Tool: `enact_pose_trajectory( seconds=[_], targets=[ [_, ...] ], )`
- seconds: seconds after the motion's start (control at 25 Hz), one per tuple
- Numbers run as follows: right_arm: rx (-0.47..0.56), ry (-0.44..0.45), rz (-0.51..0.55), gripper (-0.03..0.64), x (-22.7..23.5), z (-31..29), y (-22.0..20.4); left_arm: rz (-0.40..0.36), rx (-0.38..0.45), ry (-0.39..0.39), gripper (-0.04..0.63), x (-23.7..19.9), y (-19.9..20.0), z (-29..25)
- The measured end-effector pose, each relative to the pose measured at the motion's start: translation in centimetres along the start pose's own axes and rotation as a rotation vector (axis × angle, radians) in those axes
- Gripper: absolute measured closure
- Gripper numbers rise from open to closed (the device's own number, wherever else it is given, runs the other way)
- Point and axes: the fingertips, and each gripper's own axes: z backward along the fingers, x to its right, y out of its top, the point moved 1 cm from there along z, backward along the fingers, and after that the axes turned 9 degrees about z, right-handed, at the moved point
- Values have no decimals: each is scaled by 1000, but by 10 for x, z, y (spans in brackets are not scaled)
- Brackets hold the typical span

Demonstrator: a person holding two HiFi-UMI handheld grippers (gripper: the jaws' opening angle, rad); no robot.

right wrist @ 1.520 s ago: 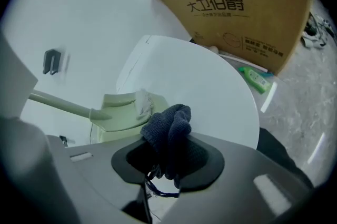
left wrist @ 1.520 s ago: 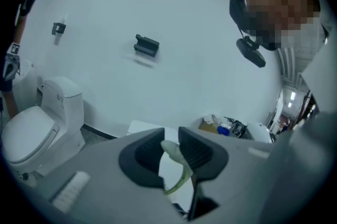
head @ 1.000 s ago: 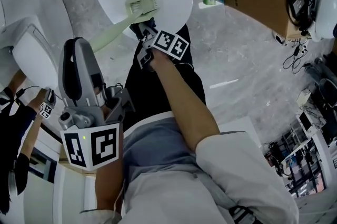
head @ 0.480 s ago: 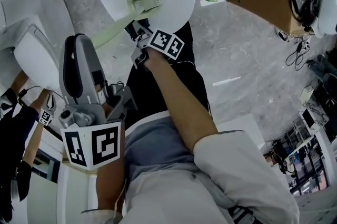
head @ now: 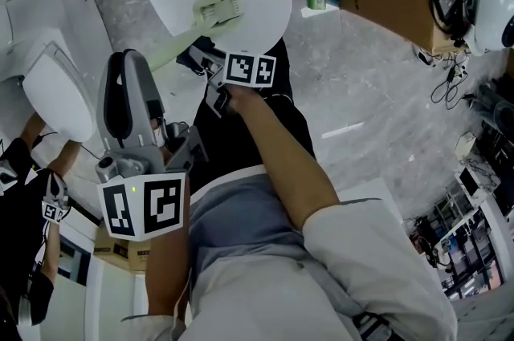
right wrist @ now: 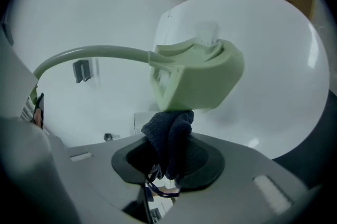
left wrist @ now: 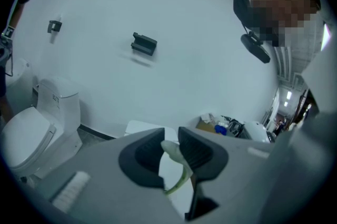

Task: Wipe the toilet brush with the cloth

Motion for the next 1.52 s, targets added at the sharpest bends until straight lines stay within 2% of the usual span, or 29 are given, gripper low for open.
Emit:
enact_pose_trajectory(
  seconds=[0.64, 1.12, 1.52],
  targets=[
    [-121, 52, 173, 514, -23, 22, 3, -5, -3, 14, 595, 2, 3, 1],
    [-151, 85, 224, 514, -29, 33, 6, -3, -4, 17, 595, 2, 4, 1],
    [-190, 78, 289, 514, -25, 42, 10, -3, -4, 24, 595, 3, 5, 1]
  ],
)
